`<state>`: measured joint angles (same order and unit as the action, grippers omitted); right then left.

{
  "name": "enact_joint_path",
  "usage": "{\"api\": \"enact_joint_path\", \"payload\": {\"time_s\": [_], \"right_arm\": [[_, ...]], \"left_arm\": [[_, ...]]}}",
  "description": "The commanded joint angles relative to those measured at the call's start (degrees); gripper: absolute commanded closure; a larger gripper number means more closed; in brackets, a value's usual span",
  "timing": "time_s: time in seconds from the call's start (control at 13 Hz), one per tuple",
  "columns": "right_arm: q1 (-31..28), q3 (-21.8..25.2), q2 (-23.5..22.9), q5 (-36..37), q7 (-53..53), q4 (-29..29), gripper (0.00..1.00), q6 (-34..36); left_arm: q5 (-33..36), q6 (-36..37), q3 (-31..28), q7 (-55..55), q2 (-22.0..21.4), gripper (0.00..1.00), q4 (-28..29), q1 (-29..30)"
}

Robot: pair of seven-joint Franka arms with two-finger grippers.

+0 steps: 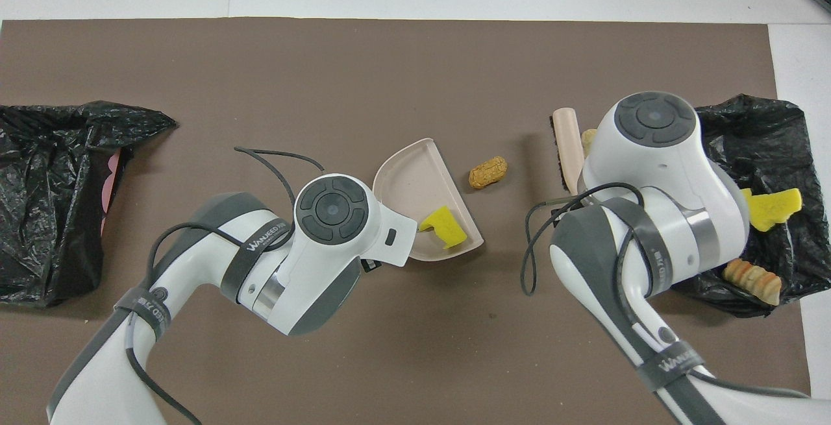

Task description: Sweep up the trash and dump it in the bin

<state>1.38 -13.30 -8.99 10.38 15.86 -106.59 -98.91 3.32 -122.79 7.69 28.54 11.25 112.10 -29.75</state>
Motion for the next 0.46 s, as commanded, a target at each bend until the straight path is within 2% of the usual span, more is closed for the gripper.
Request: {"api": "enact_joint_path", "payload": {"time_s": [0.0, 0.23, 0.39], "right_arm": [[-2.95, -0.85, -2.87, 6.29, 2.16, 3.32, 1.00, 0.13], [-6.38, -1.03, -4.28, 10.79, 2.07, 2.35, 1.00, -1.01], [-7.61, -1.03, -5.68, 10.72, 1.90, 2.09, 1.00, -2.15]], "left_arm": [[-0.34, 1.23, -0.40, -0.51, 0.53, 1.00, -1.45, -0.39], [-0.34, 1.24, -0.40, -0.59, 0.53, 1.00, -1.36, -0.39], [-0.34, 1.15, -0.40, -0.59, 0.53, 1.00, -1.27, -0.48]]}}
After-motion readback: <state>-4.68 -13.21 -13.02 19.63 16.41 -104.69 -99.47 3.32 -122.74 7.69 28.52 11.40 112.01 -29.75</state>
